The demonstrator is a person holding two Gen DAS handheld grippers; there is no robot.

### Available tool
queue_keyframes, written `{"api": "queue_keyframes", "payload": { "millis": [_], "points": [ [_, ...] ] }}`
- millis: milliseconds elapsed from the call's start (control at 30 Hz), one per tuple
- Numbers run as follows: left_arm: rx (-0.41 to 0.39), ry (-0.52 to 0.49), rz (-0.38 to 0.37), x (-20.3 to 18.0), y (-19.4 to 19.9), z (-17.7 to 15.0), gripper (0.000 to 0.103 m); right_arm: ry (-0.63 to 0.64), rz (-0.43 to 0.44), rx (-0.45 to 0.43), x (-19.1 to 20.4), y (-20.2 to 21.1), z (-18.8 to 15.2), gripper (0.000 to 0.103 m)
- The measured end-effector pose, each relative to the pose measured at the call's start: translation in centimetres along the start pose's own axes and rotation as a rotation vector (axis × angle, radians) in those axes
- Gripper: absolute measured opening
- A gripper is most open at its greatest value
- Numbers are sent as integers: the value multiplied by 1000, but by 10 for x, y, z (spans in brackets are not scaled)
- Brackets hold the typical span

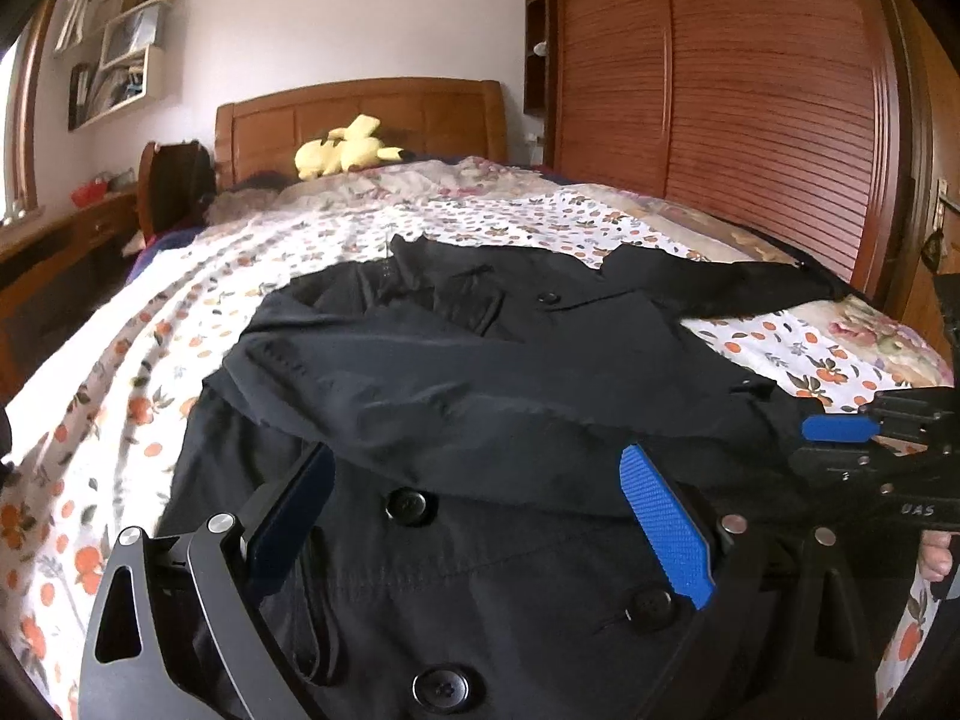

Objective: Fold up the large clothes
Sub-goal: 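Move the right tool to the other coat sleeve and grasp it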

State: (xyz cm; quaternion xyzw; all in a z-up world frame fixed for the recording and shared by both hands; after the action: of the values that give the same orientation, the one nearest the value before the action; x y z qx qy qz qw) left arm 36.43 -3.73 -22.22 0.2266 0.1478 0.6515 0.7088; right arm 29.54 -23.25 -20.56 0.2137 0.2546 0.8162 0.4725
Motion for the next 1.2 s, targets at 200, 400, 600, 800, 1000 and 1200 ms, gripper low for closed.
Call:
{"api": "queue_keyframes", "payload": {
  "millis": [200,400,600,800,1000,1200],
  "points": [
    [-45,11,23,2,6,-5,97,11,0,-56,8,15,14,41],
    [-87,24,26,4,15,-2,97,-5,-30,-110,-3,30,33,44],
    [-109,17,29,4,20,-1,97,-51,-116,-118,-44,37,45,55],
    [-113,9,28,2,22,-1,97,-123,-198,-106,-98,35,55,62],
    [-126,-2,26,0,25,0,97,-239,-240,-83,-156,21,59,62],
    [-135,-6,26,-1,27,1,97,-373,-244,-67,-208,0,56,62]
  ]
}}
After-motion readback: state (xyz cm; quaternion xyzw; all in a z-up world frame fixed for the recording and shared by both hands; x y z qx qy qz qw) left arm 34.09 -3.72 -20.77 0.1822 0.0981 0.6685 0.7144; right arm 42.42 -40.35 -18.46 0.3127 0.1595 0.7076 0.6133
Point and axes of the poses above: each gripper's, at about its wrist camera, not at the fingertips, and y roughly against the way its jaws point, x to its left, z to its top, the point moved 8 cm from there along -y, roughly the way its jaws point, and after that the axes turned 11 degrees about z, right-handed, at the moved point
